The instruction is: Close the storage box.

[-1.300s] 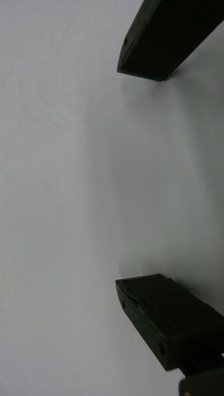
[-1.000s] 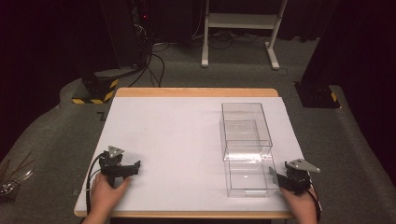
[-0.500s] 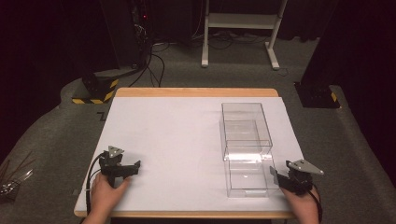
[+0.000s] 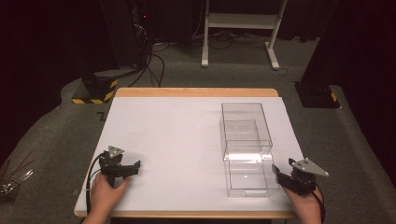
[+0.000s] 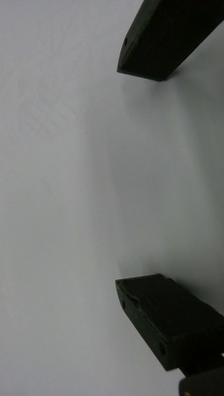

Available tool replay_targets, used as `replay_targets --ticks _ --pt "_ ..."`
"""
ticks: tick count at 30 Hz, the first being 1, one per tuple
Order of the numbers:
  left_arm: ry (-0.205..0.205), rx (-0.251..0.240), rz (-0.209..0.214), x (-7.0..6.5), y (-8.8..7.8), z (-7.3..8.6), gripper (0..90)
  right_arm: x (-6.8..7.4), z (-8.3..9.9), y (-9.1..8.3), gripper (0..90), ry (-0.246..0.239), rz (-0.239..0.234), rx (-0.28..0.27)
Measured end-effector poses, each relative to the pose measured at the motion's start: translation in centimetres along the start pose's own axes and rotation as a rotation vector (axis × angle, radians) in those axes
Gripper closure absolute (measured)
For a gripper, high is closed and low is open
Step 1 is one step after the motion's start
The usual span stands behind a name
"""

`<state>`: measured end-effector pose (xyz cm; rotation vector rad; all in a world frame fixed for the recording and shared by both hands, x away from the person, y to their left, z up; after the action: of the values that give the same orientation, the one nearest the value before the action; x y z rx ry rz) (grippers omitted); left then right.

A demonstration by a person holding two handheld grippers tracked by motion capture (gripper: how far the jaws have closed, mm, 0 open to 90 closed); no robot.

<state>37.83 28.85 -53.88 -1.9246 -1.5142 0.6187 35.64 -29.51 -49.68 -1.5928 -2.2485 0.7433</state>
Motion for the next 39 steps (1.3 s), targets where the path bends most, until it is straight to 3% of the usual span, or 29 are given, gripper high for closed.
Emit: replay_targets --ticks 29,39 --pt "0.001 0.000 0.000 0.0 0.0 0.0 0.7 0.2 -2.1 -3.8 30.6 0.027 -0.005 -0.156" --pt "0.001 0.000 0.000 0.0 0.0 0.0 0.7 0.8 -1.9 -5.3 30.4 0.033 -0.028 -0.175"
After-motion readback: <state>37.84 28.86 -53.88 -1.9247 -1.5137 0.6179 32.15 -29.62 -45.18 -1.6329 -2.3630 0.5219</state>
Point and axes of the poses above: each handheld gripper's, and its own axes: y roughly forward along the jaws, z roughly out of its underside, x roughly to its left, the point moved 4 cm from there along y, roughly forward along the jaws
